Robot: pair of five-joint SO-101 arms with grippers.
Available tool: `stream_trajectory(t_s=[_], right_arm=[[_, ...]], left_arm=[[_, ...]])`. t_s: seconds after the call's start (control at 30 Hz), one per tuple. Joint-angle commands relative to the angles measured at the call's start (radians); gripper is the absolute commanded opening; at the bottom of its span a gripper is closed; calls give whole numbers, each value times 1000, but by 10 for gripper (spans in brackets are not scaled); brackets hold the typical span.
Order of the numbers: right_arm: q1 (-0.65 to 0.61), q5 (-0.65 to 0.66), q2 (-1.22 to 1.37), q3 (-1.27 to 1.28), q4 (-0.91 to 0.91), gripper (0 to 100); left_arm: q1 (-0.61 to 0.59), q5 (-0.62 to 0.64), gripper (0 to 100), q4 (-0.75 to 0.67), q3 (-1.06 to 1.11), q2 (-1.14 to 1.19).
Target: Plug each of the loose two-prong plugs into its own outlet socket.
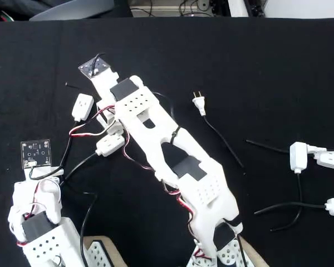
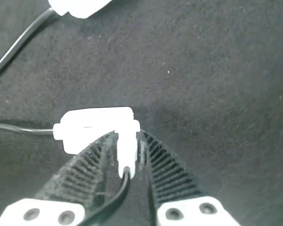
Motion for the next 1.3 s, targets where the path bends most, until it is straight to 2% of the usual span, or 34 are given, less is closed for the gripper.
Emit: stream_trajectory(t_s=[0.0,0.6,0.8,0.93,1.1,1.27], right_arm=[[-11,-12,2,21,2,11],[-54,-61,4,68,29,11],[-68,-61,-1,142,-20,11],[-31,-51,-2,209,-25,11],[17,23,-24,289,17,11],[63,48,-193,460,12,11]], left_arm=[[-10,5,77,-5,-1,-8],[-8,5,78,-5,-1,-8],[-8,5,79,-6,-1,-8],[-8,5,79,-6,1,-8],[-8,3,80,-6,1,-8],[-8,3,80,-6,1,-8]])
